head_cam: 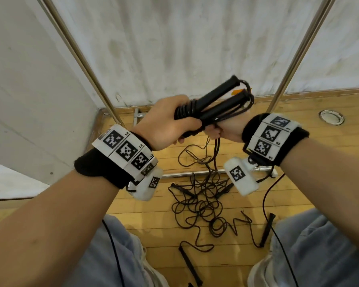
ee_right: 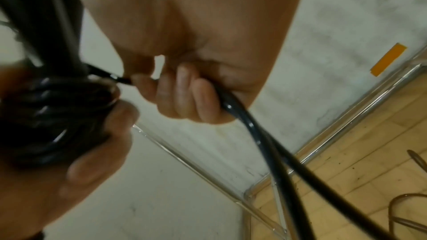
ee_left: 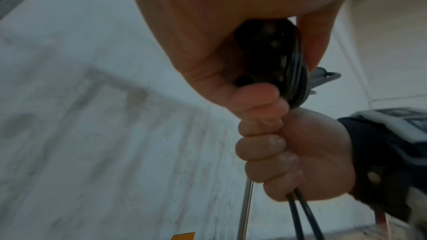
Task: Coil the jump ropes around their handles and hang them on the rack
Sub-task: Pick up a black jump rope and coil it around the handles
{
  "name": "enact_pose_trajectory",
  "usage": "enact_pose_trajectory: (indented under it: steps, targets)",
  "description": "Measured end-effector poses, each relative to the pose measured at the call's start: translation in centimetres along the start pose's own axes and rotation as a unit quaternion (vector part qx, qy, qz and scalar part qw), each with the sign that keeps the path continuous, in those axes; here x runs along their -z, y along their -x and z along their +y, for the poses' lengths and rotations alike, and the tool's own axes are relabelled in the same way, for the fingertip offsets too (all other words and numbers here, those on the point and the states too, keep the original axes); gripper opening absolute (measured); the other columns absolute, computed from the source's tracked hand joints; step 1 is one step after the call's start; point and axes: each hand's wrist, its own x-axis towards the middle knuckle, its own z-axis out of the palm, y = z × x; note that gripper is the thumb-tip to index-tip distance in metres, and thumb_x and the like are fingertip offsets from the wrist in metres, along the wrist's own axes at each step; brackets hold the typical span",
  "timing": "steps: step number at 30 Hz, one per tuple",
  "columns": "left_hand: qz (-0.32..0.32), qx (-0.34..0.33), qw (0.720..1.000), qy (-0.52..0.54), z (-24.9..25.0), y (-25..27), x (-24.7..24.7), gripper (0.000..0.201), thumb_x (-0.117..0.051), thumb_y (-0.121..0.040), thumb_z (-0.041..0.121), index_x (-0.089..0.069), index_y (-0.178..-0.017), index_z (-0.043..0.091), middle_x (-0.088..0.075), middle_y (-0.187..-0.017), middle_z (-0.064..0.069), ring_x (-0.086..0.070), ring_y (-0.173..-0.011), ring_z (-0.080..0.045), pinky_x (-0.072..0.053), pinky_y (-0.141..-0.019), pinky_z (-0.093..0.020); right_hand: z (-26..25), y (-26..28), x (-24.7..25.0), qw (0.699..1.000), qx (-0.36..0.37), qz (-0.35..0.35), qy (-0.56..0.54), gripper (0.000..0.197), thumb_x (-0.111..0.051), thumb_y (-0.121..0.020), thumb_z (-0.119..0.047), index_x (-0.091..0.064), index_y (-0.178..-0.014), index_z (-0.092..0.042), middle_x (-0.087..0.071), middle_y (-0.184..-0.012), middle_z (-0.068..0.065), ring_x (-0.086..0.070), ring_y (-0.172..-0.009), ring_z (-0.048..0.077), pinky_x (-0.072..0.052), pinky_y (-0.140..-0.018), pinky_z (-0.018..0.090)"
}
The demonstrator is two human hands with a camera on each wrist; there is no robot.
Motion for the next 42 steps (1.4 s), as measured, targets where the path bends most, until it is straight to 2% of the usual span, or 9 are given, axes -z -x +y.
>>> enact_pose_trajectory:
  steps: [3,10,17,23,26,31,34,37,42]
  targets:
    - [0.073,0.014,0.997,0.032,0.1,-0.8,0.1,0.038,-0.062,-0.071,0.029,-0.056,-0.095,-0.001,-0.065,-0.074,-0.021,-0.06,-0.05,-0.028,-0.044,-0.042,-0.032,-0.5,-0.6,-2.1,0.999,-0.018,0.024,-0.043,0.033,-0.025,-0.1,-0.021,-0.038,-0.07,-0.018,-0.033,-0.055,-0.004,-0.028,-0.047,0.011,-0.028,-0.046,0.021]
    - [0.133,0.057,0.984,0.102,0.1,-2.1,0.0,0.03,-0.06,-0.077,0.025,-0.049,-0.094,0.002,-0.064,-0.068,-0.018,-0.057,-0.045,-0.027,-0.041,-0.039,-0.029,-1.2,-0.4,-3.3,0.993,-0.016,0.113,-0.028,0.043,-0.025,-0.1,-0.042,-0.044,-0.07,-0.017,-0.039,-0.061,-0.002,-0.025,-0.042,0.01,-0.02,-0.042,0.023]
    - [0.195,0.034,0.963,0.181,0.6,-2.3,1.3,0.02,-0.056,-0.081,0.02,-0.041,-0.092,0.013,-0.065,-0.069,-0.015,-0.056,-0.045,-0.029,-0.041,-0.037,-0.028,-1.7,-0.4,-3.6,0.932,0.164,0.232,0.226,0.013,-0.046,-0.096,-0.015,-0.057,-0.102,-0.015,-0.051,-0.073,-0.009,-0.046,-0.059,0.005,-0.035,-0.05,0.013]
    - [0.177,0.037,0.971,0.159,0.4,-1.7,1.5,0.02,-0.057,-0.078,0.022,-0.041,-0.086,0.012,-0.064,-0.075,-0.02,-0.058,-0.048,-0.035,-0.043,-0.041,-0.032,-0.8,-0.5,-2.8,0.902,0.066,0.181,0.387,0.025,-0.048,-0.096,-0.032,-0.057,-0.077,-0.019,-0.046,-0.058,-0.005,-0.044,-0.053,0.011,-0.03,-0.05,0.025]
    - [0.143,0.031,0.979,0.144,0.4,-1.5,1.1,0.016,-0.057,-0.085,0.018,-0.042,-0.088,0.012,-0.065,-0.079,-0.021,-0.059,-0.049,-0.033,-0.045,-0.04,-0.03,-1.2,-0.8,-1.9,0.915,0.015,0.193,0.355,0.013,-0.052,-0.094,-0.031,-0.06,-0.086,-0.026,-0.052,-0.062,-0.003,-0.052,-0.06,0.016,-0.039,-0.053,0.028]
    - [0.119,0.011,0.977,0.176,1.1,-1.4,1.2,0.017,-0.059,-0.079,0.022,-0.047,-0.088,0.014,-0.065,-0.075,-0.02,-0.059,-0.051,-0.033,-0.045,-0.041,-0.03,-0.7,-0.9,-1.7,0.971,0.04,0.158,0.173,0.014,-0.054,-0.093,-0.016,-0.068,-0.097,-0.017,-0.069,-0.097,0.011,-0.064,-0.086,0.025,-0.052,-0.089,0.042]
    - [0.132,0.015,0.977,0.167,1.2,-1.3,1.7,0.013,-0.059,-0.08,0.021,-0.05,-0.088,0.015,-0.066,-0.078,-0.022,-0.06,-0.053,-0.037,-0.046,-0.044,-0.034,0.0,-0.6,-1.3,0.992,0.033,0.063,0.104,0.018,-0.05,-0.095,-0.015,-0.067,-0.093,-0.019,-0.07,-0.082,-0.005,-0.059,-0.079,0.01,-0.049,-0.08,0.032]
    - [0.154,0.035,0.979,0.13,0.7,-1.1,2.6,0.009,-0.06,-0.087,0.015,-0.052,-0.092,0.016,-0.069,-0.085,-0.021,-0.063,-0.065,-0.045,-0.051,-0.055,-0.053,0.2,-0.7,-1.0,0.985,0.057,0.111,0.12,0.023,-0.043,-0.099,-0.02,-0.063,-0.087,-0.02,-0.052,-0.054,-0.011,-0.053,-0.065,0.012,-0.046,-0.073,0.029]
    - [0.181,0.053,0.982,0.002,-0.8,-1.5,3.4,0.017,-0.061,-0.089,0.019,-0.048,-0.096,0.026,-0.067,-0.085,-0.005,-0.066,-0.062,-0.02,-0.057,-0.062,-0.048,-0.5,-0.5,-1.6,0.955,0.081,0.166,0.232,0.03,-0.039,-0.1,-0.028,-0.055,-0.076,-0.023,-0.04,-0.057,-0.009,-0.035,-0.041,0.001,-0.03,-0.045,0.018]
